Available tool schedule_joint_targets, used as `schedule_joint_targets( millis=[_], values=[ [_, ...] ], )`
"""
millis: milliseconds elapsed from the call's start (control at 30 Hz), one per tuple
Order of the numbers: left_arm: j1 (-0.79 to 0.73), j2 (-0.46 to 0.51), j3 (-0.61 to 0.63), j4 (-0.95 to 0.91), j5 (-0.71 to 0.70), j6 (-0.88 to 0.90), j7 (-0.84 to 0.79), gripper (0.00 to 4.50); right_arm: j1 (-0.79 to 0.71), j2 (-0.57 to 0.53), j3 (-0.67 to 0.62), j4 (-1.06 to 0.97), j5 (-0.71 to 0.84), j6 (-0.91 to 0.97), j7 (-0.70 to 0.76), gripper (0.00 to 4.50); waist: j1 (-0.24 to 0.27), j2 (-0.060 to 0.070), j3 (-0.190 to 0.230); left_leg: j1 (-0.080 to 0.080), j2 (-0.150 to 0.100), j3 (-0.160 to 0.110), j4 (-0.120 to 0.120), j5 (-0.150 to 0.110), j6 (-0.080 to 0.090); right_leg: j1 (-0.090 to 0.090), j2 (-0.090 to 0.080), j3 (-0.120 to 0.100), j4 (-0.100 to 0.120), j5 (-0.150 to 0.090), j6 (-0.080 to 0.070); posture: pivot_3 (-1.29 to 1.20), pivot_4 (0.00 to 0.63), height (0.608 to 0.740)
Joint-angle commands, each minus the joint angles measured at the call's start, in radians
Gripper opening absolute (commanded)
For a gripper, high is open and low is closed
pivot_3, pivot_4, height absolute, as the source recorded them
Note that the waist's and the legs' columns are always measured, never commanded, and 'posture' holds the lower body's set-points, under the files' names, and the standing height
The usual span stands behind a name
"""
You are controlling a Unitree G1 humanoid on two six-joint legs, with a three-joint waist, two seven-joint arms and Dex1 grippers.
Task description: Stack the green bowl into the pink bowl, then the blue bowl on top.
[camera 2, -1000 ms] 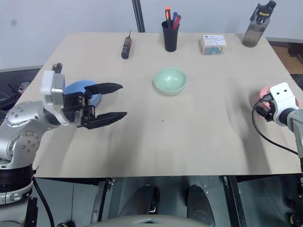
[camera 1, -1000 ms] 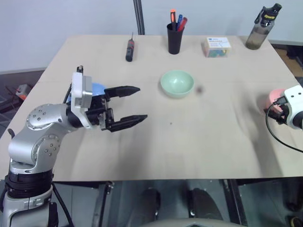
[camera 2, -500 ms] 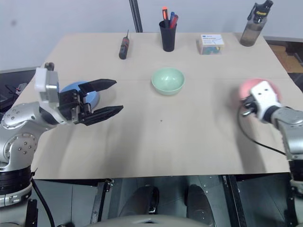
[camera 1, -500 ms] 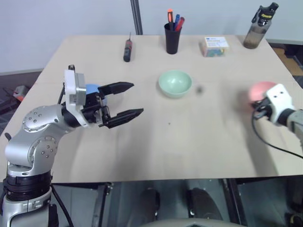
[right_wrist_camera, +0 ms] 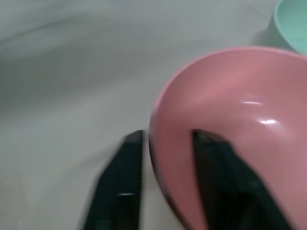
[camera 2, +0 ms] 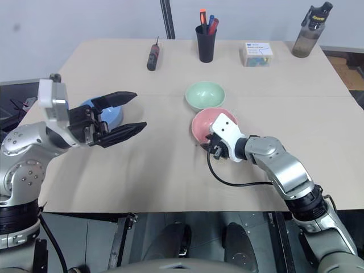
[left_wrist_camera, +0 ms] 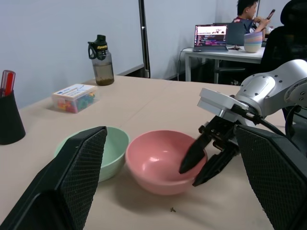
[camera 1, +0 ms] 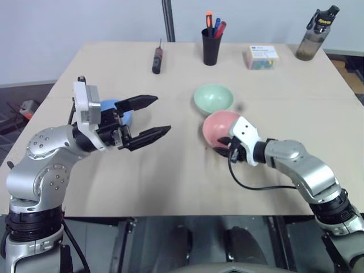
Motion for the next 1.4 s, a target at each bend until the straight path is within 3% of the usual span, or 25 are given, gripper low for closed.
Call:
schedule_joint_targets(
  millis=[33, 100, 133, 233, 333, 467, 600, 767, 933, 1133, 1333, 1400],
  values=[
    [0.010, -0.006, 0.025, -0.038, -0.004, -0.024, 0.013, 4.50, -0.019, 0.004, -0.018, -0.106, 0.050, 0.052, 0.022, 3.48, -0.001, 0.000, 0.000, 0.000, 0.000, 0.000, 0.000, 0.000, 0.000, 0.000, 0.000, 0.000, 0.000, 0.000, 0.000, 0.00, 0.150, 0.740],
    [0.016, -0.009, 0.025, -0.043, -0.002, -0.025, 0.019, 4.50, -0.037, 0.014, -0.060, -0.136, 0.082, 0.042, 0.032, 4.31, -0.002, 0.000, 0.000, 0.000, 0.000, 0.000, 0.000, 0.000, 0.000, 0.000, 0.000, 0.001, 0.000, 0.000, 0.000, 0.00, 0.150, 0.740],
    [0.022, -0.010, 0.026, -0.047, -0.001, -0.026, 0.020, 4.50, -0.077, 0.022, -0.115, -0.126, 0.102, 0.047, 0.022, 4.42, -0.002, 0.000, 0.000, 0.000, 0.000, 0.000, 0.000, 0.000, 0.000, 0.000, 0.000, 0.001, 0.000, 0.000, 0.000, 0.00, 0.150, 0.740],
    [0.039, -0.010, 0.022, -0.053, 0.011, -0.036, 0.019, 4.50, -0.192, -0.029, -0.199, -0.025, 0.072, -0.071, 0.050, 4.42, -0.003, 0.001, 0.001, 0.000, 0.000, 0.001, 0.000, 0.000, 0.000, 0.000, 0.000, 0.001, 0.001, 0.000, 0.000, 0.00, 0.150, 0.740],
    [0.038, -0.016, 0.014, -0.055, 0.013, -0.041, 0.027, 4.50, -0.289, -0.096, -0.171, 0.198, -0.061, -0.239, 0.049, 4.42, 0.003, 0.000, 0.000, 0.001, -0.001, 0.000, 0.001, 0.000, 0.000, 0.000, 0.000, -0.001, 0.000, 0.000, 0.000, 0.00, 0.150, 0.740],
    [0.044, -0.025, 0.006, -0.064, 0.021, -0.047, 0.036, 4.50, -0.444, 0.068, -0.290, 0.597, -0.042, -0.174, -0.141, 4.42, -0.010, -0.001, 0.000, 0.001, 0.000, 0.001, 0.000, 0.000, 0.000, 0.001, 0.000, 0.000, 0.000, 0.000, 0.000, 0.00, 0.150, 0.740],
    [0.081, -0.029, 0.021, -0.109, 0.011, -0.035, 0.063, 4.50, -0.602, 0.222, -0.422, 0.988, 0.022, -0.215, -0.196, 4.42, -0.027, 0.000, 0.000, -0.001, 0.001, 0.005, -0.004, 0.001, -0.001, -0.005, 0.001, 0.005, 0.001, 0.000, 0.000, 0.00, 0.150, 0.740],
    [0.126, -0.017, 0.061, -0.159, -0.012, -0.016, 0.096, 4.50, -0.722, 0.277, -0.487, 1.274, 0.024, -0.305, -0.216, 4.42, -0.032, 0.000, 0.000, -0.002, 0.000, 0.006, -0.009, 0.001, -0.002, -0.009, 0.000, 0.006, 0.000, 0.000, 0.000, 0.00, 0.150, 0.740],
    [0.155, -0.011, 0.082, -0.193, -0.025, -0.005, 0.124, 4.50, -0.766, 0.289, -0.477, 1.426, -0.020, -0.364, -0.195, 4.42, -0.032, 0.000, 0.000, -0.003, 0.000, 0.007, -0.011, 0.001, -0.002, -0.010, 0.000, 0.006, -0.001, 0.000, 0.000, 0.00, 0.150, 0.740],
    [0.194, -0.007, 0.107, -0.237, -0.047, 0.007, 0.157, 4.50, -0.781, 0.296, -0.467, 1.503, -0.057, -0.406, -0.164, 2.55, -0.034, 0.000, 0.000, -0.003, 0.000, 0.007, -0.011, 0.002, -0.003, -0.011, 0.000, 0.007, 0.000, 0.000, 0.000, 0.00, 0.150, 0.740],
    [0.214, 0.007, 0.128, -0.243, -0.059, 0.006, 0.166, 4.50, -0.798, 0.305, -0.469, 1.525, -0.084, -0.442, -0.147, 0.10, -0.045, 0.000, 0.000, -0.003, 0.001, 0.008, -0.011, 0.002, -0.004, -0.011, 0.000, 0.007, 0.000, 0.000, 0.000, 0.00, 0.150, 0.740],
    [0.211, 0.010, 0.125, -0.237, -0.057, 0.002, 0.167, 4.50, -0.807, 0.302, -0.478, 1.517, -0.079, -0.445, -0.133, 0.02, -0.047, 0.000, 0.000, -0.003, 0.001, 0.008, -0.011, 0.002, -0.004, -0.011, 0.000, 0.007, 0.001, 0.000, 0.000, 0.00, 0.150, 0.740]
  ],
)
